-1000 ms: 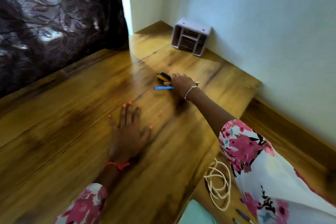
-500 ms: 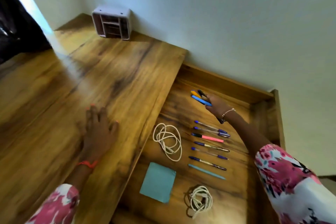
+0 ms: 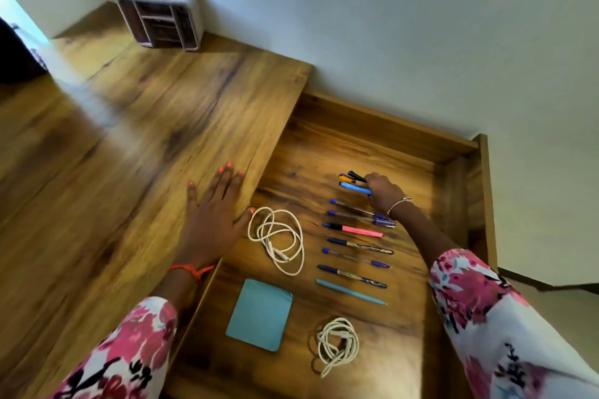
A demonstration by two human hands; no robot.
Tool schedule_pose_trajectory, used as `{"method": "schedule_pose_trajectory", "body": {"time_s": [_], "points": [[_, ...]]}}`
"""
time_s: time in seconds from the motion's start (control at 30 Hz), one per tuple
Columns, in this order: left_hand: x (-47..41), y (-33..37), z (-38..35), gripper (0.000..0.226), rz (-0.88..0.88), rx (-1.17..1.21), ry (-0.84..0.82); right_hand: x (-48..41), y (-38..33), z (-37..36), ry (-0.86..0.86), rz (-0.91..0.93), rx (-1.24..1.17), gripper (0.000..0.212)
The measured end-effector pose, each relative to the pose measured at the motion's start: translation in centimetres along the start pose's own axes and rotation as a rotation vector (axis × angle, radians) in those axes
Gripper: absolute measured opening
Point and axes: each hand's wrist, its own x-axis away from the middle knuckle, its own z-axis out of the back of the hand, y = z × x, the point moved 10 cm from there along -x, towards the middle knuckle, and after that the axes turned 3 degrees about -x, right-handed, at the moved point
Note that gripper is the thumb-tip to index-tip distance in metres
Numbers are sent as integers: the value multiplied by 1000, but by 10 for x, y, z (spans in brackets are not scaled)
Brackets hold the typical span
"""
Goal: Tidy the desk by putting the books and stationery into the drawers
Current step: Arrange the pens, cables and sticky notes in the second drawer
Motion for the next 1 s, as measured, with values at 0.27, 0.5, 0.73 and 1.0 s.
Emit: {"method": "schedule_pose_trajectory", "body": {"time_s": [0.27,0.5,0.73,1.0], "points": [[0,1,3,76,7,10,11,-2,6,-15,-28,38,51,29],[0,0,3,73,12,25,6,-4,11,-23,-57,51,-20,28],[-1,0,2,76,8,22,2,-8,17,-18,-107,46,-136,27],[0,0,3,76,3,22,3,-9,15,-17,-96,60,-139,27]]}}
